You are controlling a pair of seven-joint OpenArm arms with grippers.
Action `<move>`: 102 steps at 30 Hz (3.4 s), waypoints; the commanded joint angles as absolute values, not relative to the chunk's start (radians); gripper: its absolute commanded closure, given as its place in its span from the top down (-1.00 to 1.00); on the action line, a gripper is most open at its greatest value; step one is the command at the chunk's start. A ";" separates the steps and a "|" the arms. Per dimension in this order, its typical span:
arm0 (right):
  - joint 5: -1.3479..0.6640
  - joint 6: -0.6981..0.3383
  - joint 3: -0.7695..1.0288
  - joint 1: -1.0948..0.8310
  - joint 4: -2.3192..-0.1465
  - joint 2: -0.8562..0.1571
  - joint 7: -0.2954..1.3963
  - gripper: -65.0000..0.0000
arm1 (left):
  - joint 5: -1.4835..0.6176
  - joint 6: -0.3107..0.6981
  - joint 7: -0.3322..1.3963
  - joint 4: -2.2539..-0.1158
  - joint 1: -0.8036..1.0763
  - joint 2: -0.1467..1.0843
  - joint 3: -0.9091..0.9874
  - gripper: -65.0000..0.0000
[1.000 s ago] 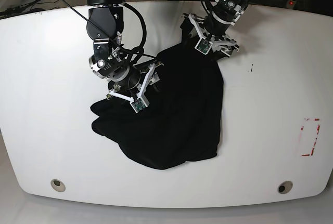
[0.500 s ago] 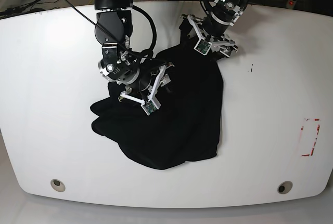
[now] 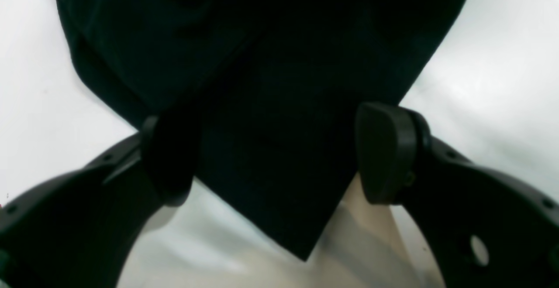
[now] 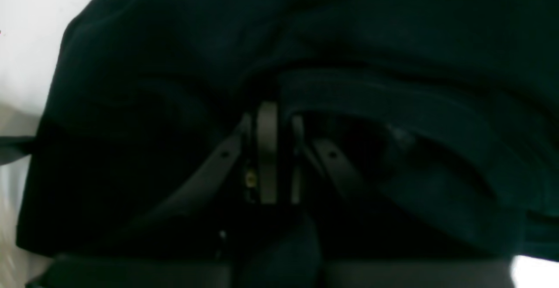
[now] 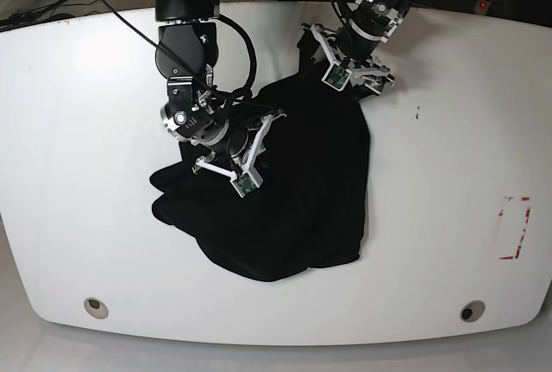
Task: Fold the T-shirt properly
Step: 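Grasp a second shirt edge with the left gripper, then lift the shirt with both grippers and pull the grippers apart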
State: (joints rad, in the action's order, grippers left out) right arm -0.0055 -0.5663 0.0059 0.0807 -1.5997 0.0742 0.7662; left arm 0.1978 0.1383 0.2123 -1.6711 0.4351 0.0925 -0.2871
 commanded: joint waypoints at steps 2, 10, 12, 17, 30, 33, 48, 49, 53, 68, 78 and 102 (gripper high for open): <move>-0.021 -0.570 0.007 0.107 -1.678 0.076 0.737 -1.00 | 0.213 0.136 0.232 -1.675 0.441 0.094 -0.288 0.61; -0.021 -0.570 0.008 0.180 -1.761 0.033 0.740 -1.00 | 0.213 0.136 0.232 -1.673 0.441 0.094 -0.288 0.61; -0.021 -0.570 0.008 0.211 -1.761 0.027 0.740 -1.00 | 0.213 0.136 0.232 -1.673 0.441 0.094 -0.288 0.61; -0.021 -0.570 0.010 0.280 -1.759 0.002 0.740 -1.00 | 0.213 0.136 0.232 -1.662 0.443 0.094 -0.288 0.61; -0.021 -0.570 0.010 0.321 -1.753 -0.004 0.742 -1.00 | 0.205 0.137 0.234 -1.856 0.522 0.094 -0.286 0.61; -0.021 -0.570 0.010 0.321 -1.753 -0.004 0.742 -1.00 | 0.203 0.137 0.234 -1.880 0.547 0.094 -0.285 0.61; -0.021 -0.570 0.010 0.314 -1.753 -0.004 0.742 -1.00 | 0.117 0.150 0.234 -1.781 0.568 0.127 -0.251 0.61; -0.021 -0.570 0.010 0.314 -1.753 -0.004 0.742 -1.00 | 0.116 0.150 0.234 -1.773 0.567 0.127 -0.249 0.61; -0.021 -0.570 0.010 0.314 -1.753 -0.004 0.742 -1.00 | 0.102 0.150 0.234 -1.745 0.564 0.122 -0.203 0.61; -0.021 -0.570 0.010 0.312 -1.753 -0.004 0.742 -1.00 | 0.056 0.150 0.265 -1.629 0.493 0.122 -0.206 -0.37; -0.021 -0.570 0.008 0.323 -1.761 -0.004 0.742 -1.00 | 0.056 0.147 0.361 -1.632 0.450 0.122 -0.140 -1.00; -0.012 -0.562 0.008 0.607 -1.666 -0.042 0.742 -1.00 | 0.059 0.223 0.854 -1.888 0.131 0.179 0.197 -1.00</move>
State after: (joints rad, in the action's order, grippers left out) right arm -0.0002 -0.5682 0.0074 0.5495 -1.6588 -0.0372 0.7708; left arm 0.0521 0.2287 0.8574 -1.8629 0.1581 0.1623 0.1776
